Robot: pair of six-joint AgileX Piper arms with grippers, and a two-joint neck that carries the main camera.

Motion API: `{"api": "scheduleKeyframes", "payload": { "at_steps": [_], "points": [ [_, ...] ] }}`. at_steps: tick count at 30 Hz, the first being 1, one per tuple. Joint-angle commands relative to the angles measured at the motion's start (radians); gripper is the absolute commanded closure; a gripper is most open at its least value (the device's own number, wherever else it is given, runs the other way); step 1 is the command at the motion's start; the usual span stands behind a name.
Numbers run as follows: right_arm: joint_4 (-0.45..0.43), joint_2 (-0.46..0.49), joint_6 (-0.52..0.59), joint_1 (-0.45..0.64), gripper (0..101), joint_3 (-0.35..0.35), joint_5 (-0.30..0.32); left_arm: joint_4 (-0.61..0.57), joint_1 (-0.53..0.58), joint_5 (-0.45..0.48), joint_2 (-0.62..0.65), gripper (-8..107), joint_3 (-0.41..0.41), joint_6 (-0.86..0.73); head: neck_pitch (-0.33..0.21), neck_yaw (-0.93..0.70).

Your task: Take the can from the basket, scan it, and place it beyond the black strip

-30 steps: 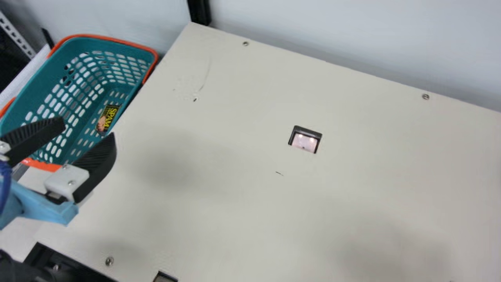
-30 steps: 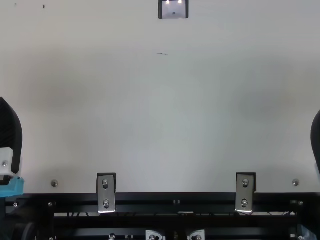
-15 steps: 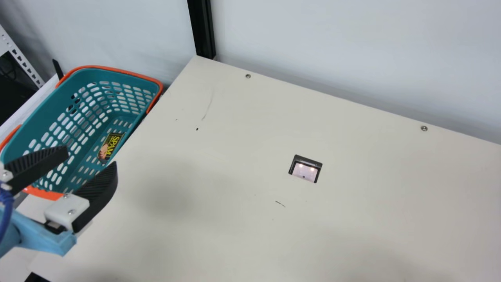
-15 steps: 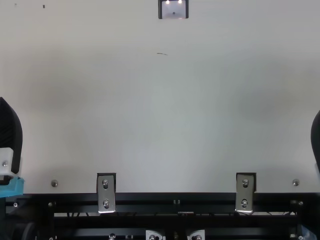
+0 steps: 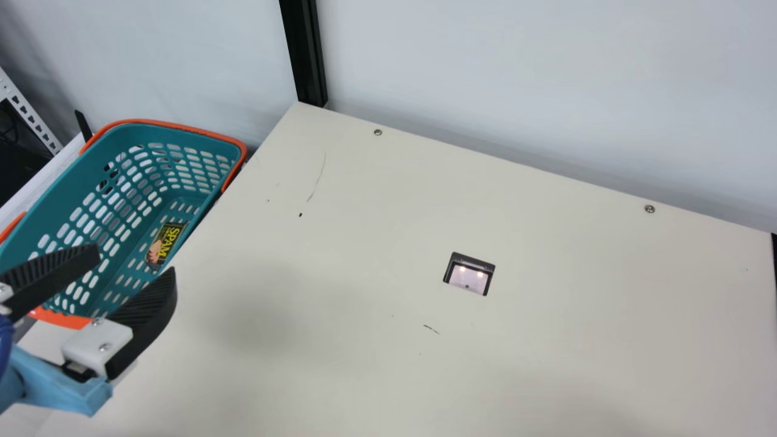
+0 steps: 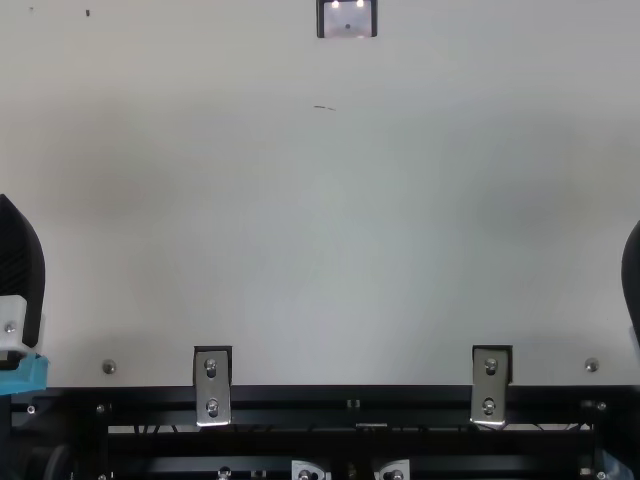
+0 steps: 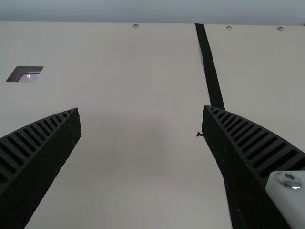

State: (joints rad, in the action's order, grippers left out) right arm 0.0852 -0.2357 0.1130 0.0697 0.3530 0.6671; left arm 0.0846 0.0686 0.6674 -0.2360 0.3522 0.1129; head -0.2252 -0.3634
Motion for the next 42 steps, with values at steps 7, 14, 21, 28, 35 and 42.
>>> {"api": "scheduleKeyframes", "payload": {
  "at_steps": [7,14,21,28,35,42],
  "points": [
    [0.0,0.0,0.0,0.0,0,0.0,0.0,0.0,0.0,0.0,0.0,9,0.0,0.0,-0.031,0.001],
    [0.0,0.0,0.0,0.0,0,0.0,0.0,-0.001,-0.003,0.004,-0.002,9,0.005,0.002,-0.031,0.001],
    [0.0,0.0,0.0,0.0,0,0.0,0.0,0.017,-0.043,0.034,-0.07,9,0.144,0.07,-0.031,0.001],
    [0.0,0.0,0.0,0.0,0,0.0,0.0,0.095,-0.133,0.047,-0.292,9,0.382,0.203,-0.031,0.001],
    [0.0,0.0,0.0,0.0,0,0.0,0.0,0.098,-0.254,0.095,-0.575,9,0.63,0.227,-0.031,0.001],
    [0.0,0.0,0.0,0.0,0,0.0,0.0,-0.118,-0.473,0.203,-0.841,9,0.824,0.038,-0.031,0.001]
  ]
}}
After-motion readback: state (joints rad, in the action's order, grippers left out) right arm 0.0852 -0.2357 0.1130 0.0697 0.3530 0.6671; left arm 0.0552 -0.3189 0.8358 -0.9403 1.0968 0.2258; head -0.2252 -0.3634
